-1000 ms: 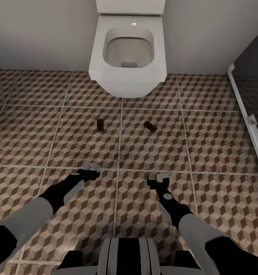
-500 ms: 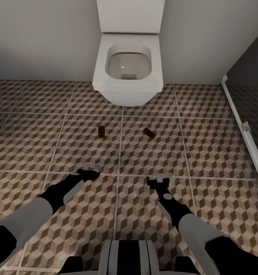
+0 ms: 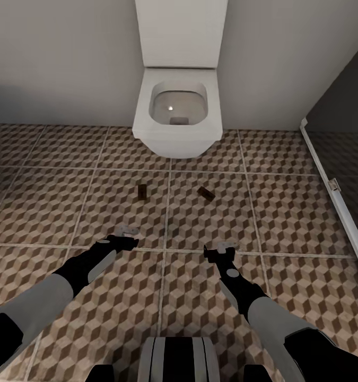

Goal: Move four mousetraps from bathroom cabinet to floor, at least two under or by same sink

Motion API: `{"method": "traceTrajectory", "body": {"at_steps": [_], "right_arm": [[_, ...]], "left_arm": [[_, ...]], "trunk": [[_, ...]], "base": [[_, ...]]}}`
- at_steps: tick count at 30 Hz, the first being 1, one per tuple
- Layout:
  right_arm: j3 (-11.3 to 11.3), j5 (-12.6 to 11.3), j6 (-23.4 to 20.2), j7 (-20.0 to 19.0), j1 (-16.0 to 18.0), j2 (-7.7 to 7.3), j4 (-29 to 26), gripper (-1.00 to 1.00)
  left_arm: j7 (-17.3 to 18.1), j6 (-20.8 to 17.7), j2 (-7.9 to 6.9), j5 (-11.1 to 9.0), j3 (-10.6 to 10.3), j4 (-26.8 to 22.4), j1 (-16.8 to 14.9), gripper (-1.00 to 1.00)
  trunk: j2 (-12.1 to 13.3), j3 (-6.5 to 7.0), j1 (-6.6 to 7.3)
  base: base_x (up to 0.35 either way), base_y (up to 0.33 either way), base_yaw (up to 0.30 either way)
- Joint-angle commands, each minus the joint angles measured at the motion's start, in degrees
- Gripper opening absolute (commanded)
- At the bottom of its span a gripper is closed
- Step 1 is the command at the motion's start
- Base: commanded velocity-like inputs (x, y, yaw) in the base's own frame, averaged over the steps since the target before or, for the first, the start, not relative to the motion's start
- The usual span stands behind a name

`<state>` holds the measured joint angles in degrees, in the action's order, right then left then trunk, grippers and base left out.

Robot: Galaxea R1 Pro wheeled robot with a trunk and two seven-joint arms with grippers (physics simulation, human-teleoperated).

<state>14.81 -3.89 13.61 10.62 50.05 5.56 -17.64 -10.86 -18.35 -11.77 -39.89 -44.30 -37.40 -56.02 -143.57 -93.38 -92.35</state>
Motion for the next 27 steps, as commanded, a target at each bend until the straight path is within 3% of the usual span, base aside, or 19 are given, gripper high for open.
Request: {"method": "traceTrajectory", "body": {"at_steps": [1, 27], "right_arm": [[0.5, -0.4, 0.2, 0.4, 0.0, -0.02, 0.1, 1.00], [0.5, -0.4, 0.2, 0.4, 0.0, -0.30, 0.1, 1.00]], "left_arm": [[-0.6, -0.1, -0.09, -0.6, -0.4, -0.1, -0.1, 1.00], [-0.5, 0.0, 0.05, -0.6, -1.0, 3.3, 0.0, 1.00]], "trunk": [[0.0, 0.20, 0.03], [0.7, 5.91, 0.89]], "base": [[0.000, 0.000, 0.000], [0.000, 0.000, 0.000]]}}
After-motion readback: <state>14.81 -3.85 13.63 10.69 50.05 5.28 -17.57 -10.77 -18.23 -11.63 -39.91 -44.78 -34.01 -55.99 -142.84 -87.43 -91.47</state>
